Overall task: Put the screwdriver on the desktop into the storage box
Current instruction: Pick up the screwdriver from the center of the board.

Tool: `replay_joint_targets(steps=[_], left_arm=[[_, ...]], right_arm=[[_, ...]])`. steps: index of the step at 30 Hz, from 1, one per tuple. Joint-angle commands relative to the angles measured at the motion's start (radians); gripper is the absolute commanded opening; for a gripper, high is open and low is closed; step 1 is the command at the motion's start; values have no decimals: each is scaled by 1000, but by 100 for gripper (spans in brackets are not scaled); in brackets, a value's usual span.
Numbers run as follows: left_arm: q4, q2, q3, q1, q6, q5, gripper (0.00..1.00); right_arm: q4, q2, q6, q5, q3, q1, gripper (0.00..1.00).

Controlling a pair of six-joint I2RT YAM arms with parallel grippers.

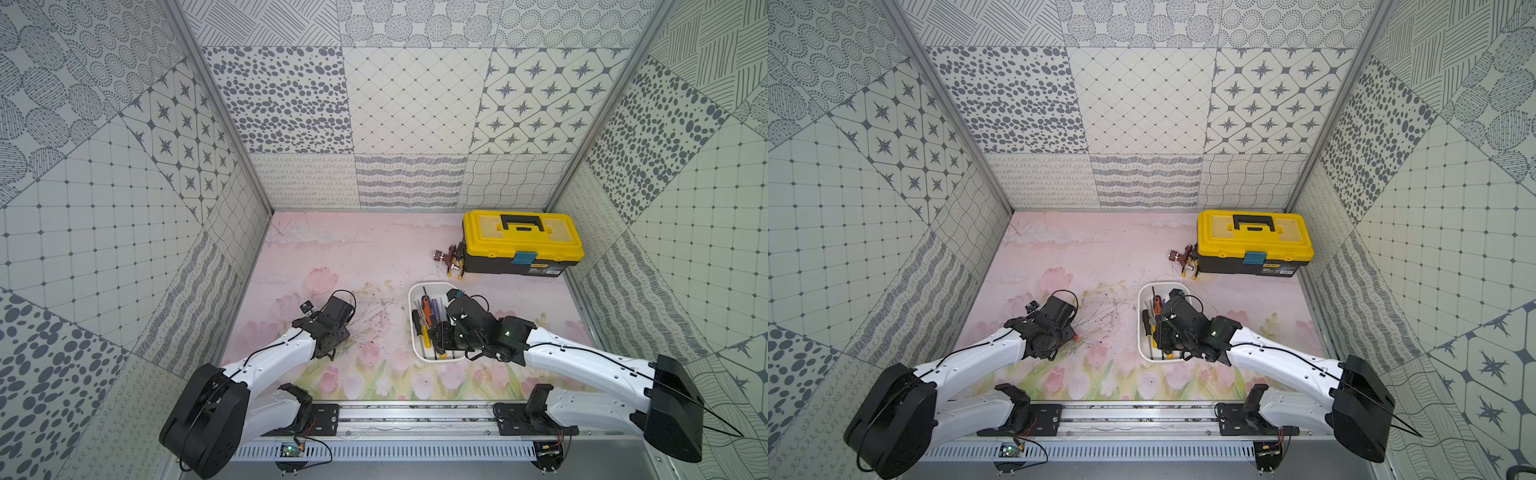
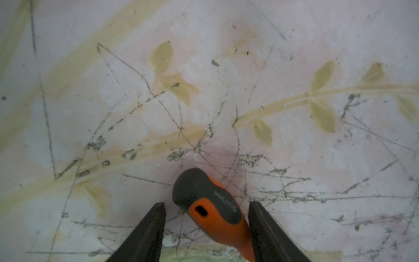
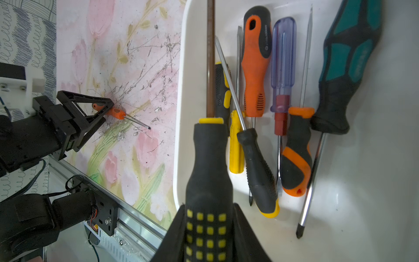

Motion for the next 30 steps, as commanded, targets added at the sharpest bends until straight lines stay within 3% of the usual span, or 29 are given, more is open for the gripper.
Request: replay_joint_targets(steps=[1,11,17,22,30], left_arm=[[-91,-4,7,-3,-46,66,64],[-84,6,21,-27,-55,83,62],[-72,48,33,-28,-46,88,55],[-65,39,32,-29,-39,94,40],[-55,30,34,-28,-37,109,3]], right_arm=[[28,-4,3,1,30,-1,0],[29,-3,-4,-3,36,-1,0],[22,-6,-5,1,39,-4,0],[20,-5,-1,2,41,-9,0],[21,21,5,-2,55,-10,0]])
